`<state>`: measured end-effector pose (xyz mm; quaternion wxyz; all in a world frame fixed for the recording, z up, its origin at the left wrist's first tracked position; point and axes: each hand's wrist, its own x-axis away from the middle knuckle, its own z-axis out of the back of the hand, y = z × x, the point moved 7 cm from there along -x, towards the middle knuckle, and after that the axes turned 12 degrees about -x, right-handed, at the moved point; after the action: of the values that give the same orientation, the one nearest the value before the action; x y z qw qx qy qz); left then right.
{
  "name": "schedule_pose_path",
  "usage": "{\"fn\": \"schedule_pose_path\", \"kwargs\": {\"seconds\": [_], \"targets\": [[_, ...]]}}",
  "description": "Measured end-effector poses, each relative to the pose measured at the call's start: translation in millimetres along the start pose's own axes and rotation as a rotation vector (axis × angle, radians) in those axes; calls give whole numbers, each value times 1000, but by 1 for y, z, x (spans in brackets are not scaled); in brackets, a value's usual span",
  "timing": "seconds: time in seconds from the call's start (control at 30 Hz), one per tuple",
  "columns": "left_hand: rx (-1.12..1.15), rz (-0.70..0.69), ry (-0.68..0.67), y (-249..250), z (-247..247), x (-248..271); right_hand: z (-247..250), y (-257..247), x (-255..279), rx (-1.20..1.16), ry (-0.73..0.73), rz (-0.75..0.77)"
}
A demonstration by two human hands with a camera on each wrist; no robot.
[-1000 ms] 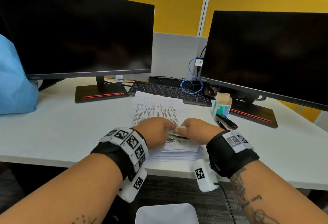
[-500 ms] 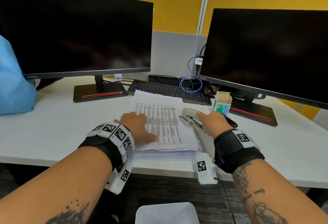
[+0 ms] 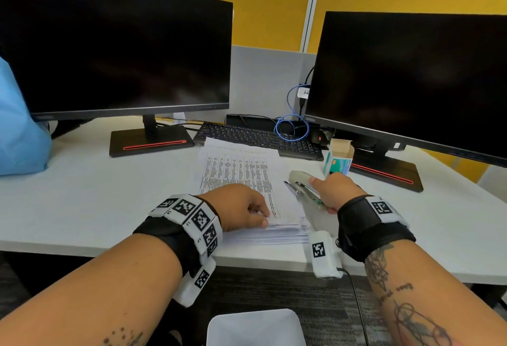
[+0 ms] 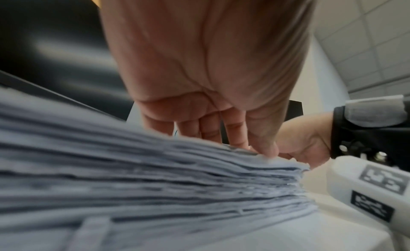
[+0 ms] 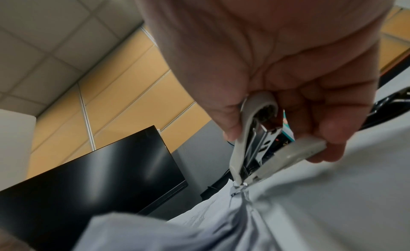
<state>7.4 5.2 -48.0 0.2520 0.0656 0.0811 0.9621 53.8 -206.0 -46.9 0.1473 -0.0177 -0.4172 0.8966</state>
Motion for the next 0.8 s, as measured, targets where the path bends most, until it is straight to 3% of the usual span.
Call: {"fn": "schedule_pose_path", "kwargs": {"seconds": [0.23, 0.37, 0.5, 0.63, 0.8], "targets": [[-177, 16, 124, 19, -2, -1, 6, -5, 10, 206, -4, -18], [-317, -56, 137, 34, -8, -3, 7, -6, 14, 288, -4, -30], [-276, -56, 145, 33, -6, -5, 4, -5, 20, 308, -38, -43], [-187, -24, 159, 27, -4, -5, 6, -21, 28, 405, -48, 100], [-311, -51, 168, 32, -8, -1, -21, -37, 53, 448, -387, 306]]}}
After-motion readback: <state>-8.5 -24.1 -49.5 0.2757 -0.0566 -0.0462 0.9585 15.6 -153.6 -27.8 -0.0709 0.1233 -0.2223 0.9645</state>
